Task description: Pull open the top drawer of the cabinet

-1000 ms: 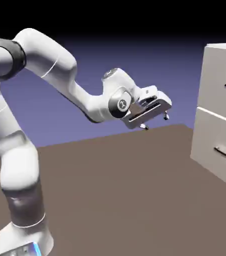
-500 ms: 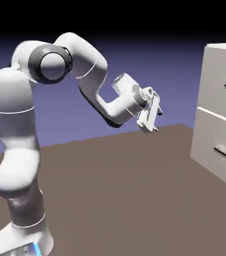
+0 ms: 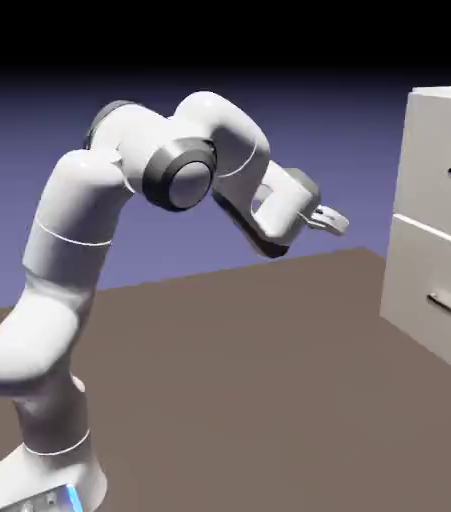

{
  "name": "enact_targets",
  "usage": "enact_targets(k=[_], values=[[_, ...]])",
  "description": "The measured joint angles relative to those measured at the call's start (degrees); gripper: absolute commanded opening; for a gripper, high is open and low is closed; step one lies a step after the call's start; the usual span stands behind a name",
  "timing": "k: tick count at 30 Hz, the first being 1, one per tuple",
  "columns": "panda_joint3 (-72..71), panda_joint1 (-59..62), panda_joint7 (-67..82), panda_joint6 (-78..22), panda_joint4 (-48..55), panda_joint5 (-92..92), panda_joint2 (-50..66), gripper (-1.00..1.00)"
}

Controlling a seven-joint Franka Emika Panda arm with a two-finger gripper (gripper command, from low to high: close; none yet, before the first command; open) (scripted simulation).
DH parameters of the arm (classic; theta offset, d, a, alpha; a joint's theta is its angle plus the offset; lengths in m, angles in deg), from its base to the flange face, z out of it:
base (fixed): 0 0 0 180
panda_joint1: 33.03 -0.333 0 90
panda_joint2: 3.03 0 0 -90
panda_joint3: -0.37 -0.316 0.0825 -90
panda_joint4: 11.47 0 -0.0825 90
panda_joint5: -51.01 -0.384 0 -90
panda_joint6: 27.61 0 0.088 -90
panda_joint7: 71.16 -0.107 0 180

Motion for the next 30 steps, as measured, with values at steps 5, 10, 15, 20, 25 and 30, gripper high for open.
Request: enact_targets(k=[5, 10, 15, 20, 25, 30], values=[[-5.58, 3.19, 12.46, -1.29, 6.51, 11.17, 6.87, 0.0], [-11.15, 6.38, 24.92, -2.58, 13.01, 22.33, 13.75, 0.0], [-16.73, 9.57, 37.38, -3.87, 19.52, 33.5, 20.62, 0.0], [-22.3, 12.77, 49.84, -5.16, 26.03, 44.67, 27.49, 0.0], [-27.88, 15.96, 62.29, -6.44, 32.53, 55.83, 34.37, 0.0], [-29.56, 12.99, 69.54, -4.88, 40.03, 56.24, 38.5, 0.0]])
